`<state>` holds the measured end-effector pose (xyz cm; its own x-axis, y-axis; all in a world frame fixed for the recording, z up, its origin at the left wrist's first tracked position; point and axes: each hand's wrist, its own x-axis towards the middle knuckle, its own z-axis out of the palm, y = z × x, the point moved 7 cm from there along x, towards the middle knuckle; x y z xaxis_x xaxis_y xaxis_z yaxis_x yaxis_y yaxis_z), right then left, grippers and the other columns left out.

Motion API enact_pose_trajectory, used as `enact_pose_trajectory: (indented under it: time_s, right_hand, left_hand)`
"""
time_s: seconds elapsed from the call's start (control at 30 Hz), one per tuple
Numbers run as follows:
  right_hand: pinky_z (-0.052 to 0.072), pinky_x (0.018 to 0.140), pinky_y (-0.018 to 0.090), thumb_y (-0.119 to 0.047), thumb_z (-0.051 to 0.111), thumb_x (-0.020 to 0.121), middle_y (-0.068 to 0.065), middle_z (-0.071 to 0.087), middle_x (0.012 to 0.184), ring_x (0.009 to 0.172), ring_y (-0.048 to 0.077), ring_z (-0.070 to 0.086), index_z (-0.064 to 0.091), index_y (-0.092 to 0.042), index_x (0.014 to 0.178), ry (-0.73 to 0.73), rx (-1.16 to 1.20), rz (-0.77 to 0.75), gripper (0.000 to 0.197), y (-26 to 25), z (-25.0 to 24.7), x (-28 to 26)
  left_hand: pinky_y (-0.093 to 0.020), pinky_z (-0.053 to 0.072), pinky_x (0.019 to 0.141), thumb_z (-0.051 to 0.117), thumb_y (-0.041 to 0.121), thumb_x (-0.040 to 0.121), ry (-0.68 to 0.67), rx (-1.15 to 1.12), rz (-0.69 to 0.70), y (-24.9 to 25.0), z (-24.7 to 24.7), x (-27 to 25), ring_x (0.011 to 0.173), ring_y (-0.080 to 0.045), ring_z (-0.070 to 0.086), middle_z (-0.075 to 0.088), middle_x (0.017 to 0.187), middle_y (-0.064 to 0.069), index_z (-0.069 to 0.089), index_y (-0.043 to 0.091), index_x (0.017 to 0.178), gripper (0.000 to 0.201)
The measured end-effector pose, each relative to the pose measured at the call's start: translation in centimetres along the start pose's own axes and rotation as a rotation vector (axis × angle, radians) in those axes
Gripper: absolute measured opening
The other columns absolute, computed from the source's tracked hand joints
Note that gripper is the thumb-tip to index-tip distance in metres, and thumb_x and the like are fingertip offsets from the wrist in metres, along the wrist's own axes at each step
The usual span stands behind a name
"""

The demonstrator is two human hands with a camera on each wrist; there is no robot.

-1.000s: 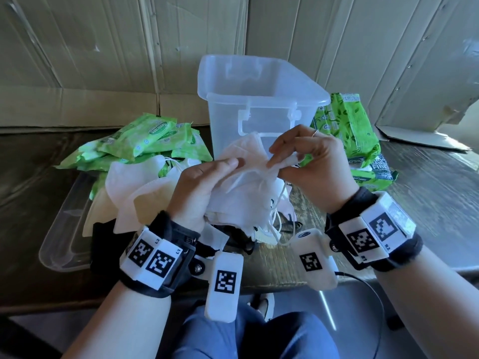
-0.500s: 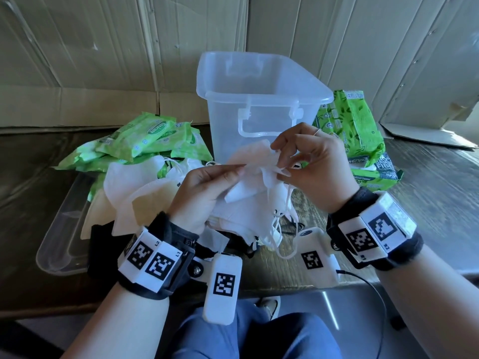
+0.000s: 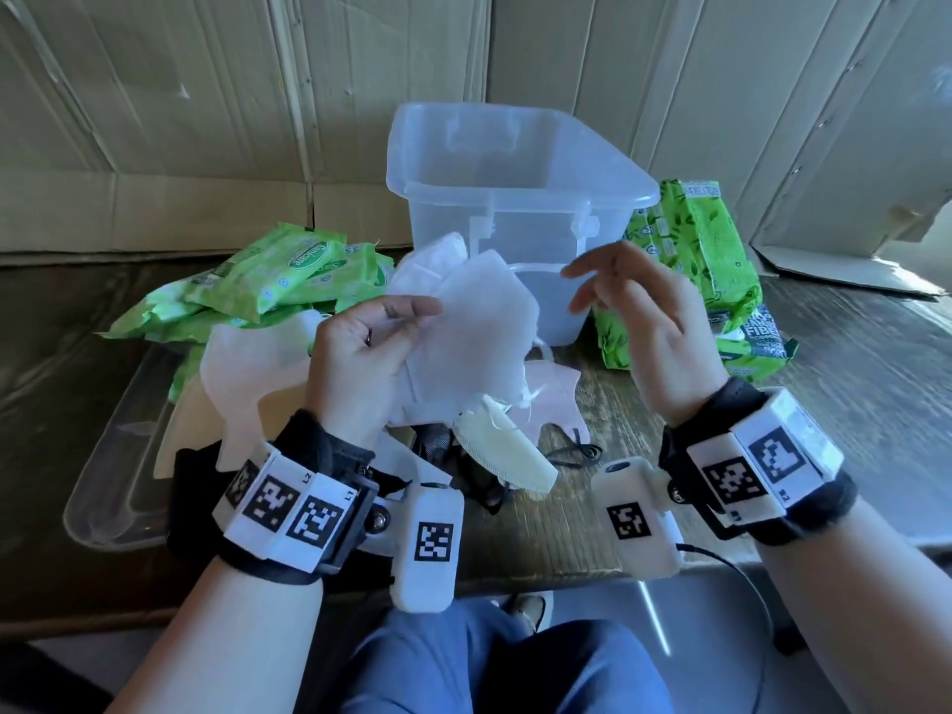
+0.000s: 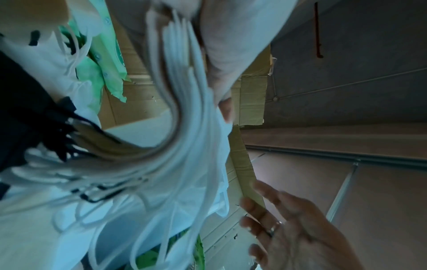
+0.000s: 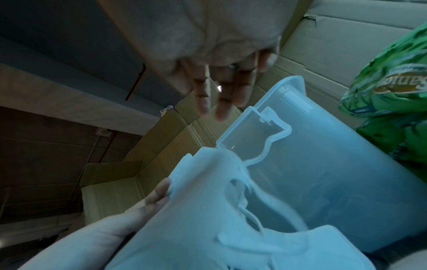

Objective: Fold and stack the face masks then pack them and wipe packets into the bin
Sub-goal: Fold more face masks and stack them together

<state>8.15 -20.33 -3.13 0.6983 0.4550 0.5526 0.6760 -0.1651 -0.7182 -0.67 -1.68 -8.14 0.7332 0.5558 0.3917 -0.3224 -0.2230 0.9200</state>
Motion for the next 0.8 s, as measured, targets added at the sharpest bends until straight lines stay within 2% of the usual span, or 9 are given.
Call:
enact_pose_trajectory:
  time_s: [0.1, 0.17, 0.23, 0.37, 0.47, 0.53, 0.67, 0.73, 0.8]
  right_hand:
    - [0.042, 0.091, 0.039, -0.044, 0.063, 0.076, -0.002, 0.058, 0.105, 0.098, 0.019, 0.053, 0.058, -0.024, 0.115, -0.083, -0.286, 0.072, 0.044, 0.5, 1.1, 0.4]
    - [0.041, 0.076, 0.017, -0.034, 0.075, 0.072, -0.009, 0.058, 0.087, 0.081, 0.009, 0.053, 0.062, -0.023, 0.089, -0.149, -0.235, 0.120, 0.024, 0.8, 2.1, 0.3]
    - [0.033, 0.054, 0.011, -0.026, 0.081, 0.066, -0.014, 0.049, 0.061, 0.057, 0.002, 0.044, 0.049, -0.028, 0.057, -0.106, -0.194, 0.115, 0.033, 1.0, 1.8, 0.4]
    - [0.026, 0.042, 0.011, -0.021, 0.079, 0.069, -0.016, 0.045, 0.040, 0.039, -0.003, 0.039, 0.040, -0.028, 0.050, 0.153, -0.151, 0.134, 0.044, 1.2, -1.3, 1.1]
    - [0.027, 0.049, 0.010, -0.014, 0.071, 0.074, -0.029, 0.049, 0.048, 0.046, -0.006, 0.042, 0.038, -0.031, 0.058, 0.368, -0.024, -0.045, 0.040, -0.6, -3.5, 1.1]
    - [0.037, 0.064, 0.008, -0.012, 0.068, 0.074, -0.033, 0.059, 0.067, 0.064, -0.010, 0.053, 0.047, -0.032, 0.069, 0.198, 0.003, -0.145, 0.029, -1.8, -1.9, 0.9]
    - [0.045, 0.091, 0.026, -0.008, 0.044, 0.068, -0.006, 0.070, 0.099, 0.099, 0.010, 0.062, 0.067, -0.027, 0.087, -0.459, -0.098, -0.151, 0.036, -2.0, 4.4, -1.5]
    - [0.046, 0.086, 0.024, -0.004, 0.037, 0.060, 0.002, 0.070, 0.095, 0.093, 0.015, 0.063, 0.068, -0.019, 0.092, -0.518, 0.026, -0.093, 0.047, -1.6, 5.2, -1.7]
    - [0.047, 0.068, 0.018, 0.004, 0.037, 0.063, 0.008, 0.069, 0.087, 0.077, 0.016, 0.062, 0.065, -0.016, 0.090, -0.319, 0.245, 0.064, 0.043, -0.7, 3.9, -0.6]
  left_hand:
    - [-0.002, 0.040, 0.078, 0.058, -0.003, 0.086, -0.098, -0.004, 0.012, 0.4, 1.2, -0.5, 0.087, 0.017, 0.058, 0.067, 0.076, 0.031, 0.068, 0.024, 0.085, 0.029]
    - [-0.002, 0.040, 0.080, 0.058, -0.002, 0.086, -0.143, -0.011, 0.007, 0.3, 1.7, -0.8, 0.092, 0.016, 0.058, 0.068, 0.080, 0.030, 0.068, 0.025, 0.087, 0.029]
    - [-0.003, 0.041, 0.081, 0.057, -0.001, 0.087, -0.151, -0.032, -0.022, 0.0, 1.8, -0.8, 0.094, 0.014, 0.059, 0.069, 0.082, 0.028, 0.068, 0.025, 0.088, 0.028]
    - [-0.007, 0.043, 0.084, 0.055, 0.008, 0.090, -0.082, -0.085, -0.121, -1.1, 1.1, -0.7, 0.092, 0.008, 0.062, 0.071, 0.082, 0.023, 0.071, 0.019, 0.090, 0.020]
    - [-0.038, 0.044, 0.101, 0.055, 0.042, 0.086, -0.069, -0.151, -0.253, -2.2, 1.0, -0.8, 0.105, -0.015, 0.063, 0.074, 0.097, 0.006, 0.077, 0.026, 0.084, 0.027]
    - [-0.050, 0.043, 0.097, 0.052, 0.061, 0.077, -0.113, -0.201, -0.326, -2.1, 1.7, -1.1, 0.103, -0.027, 0.064, 0.073, 0.101, -0.005, 0.077, 0.025, 0.081, 0.044]
    - [-0.044, 0.051, 0.084, 0.051, 0.067, 0.075, -0.197, -0.273, -0.329, -1.6, 3.0, -1.3, 0.092, -0.025, 0.068, 0.074, 0.092, -0.007, 0.077, 0.024, 0.088, 0.052]
    - [-0.036, 0.049, 0.080, 0.064, 0.049, 0.074, -0.150, -0.129, -0.228, -1.7, 2.6, -1.1, 0.087, -0.017, 0.066, 0.074, 0.088, 0.002, 0.077, 0.029, 0.082, 0.025]
    - [-0.030, 0.048, 0.080, 0.064, 0.014, 0.082, -0.113, -0.080, -0.172, -1.9, 2.3, -0.9, 0.081, -0.010, 0.065, 0.073, 0.082, 0.010, 0.076, 0.029, 0.081, 0.019]
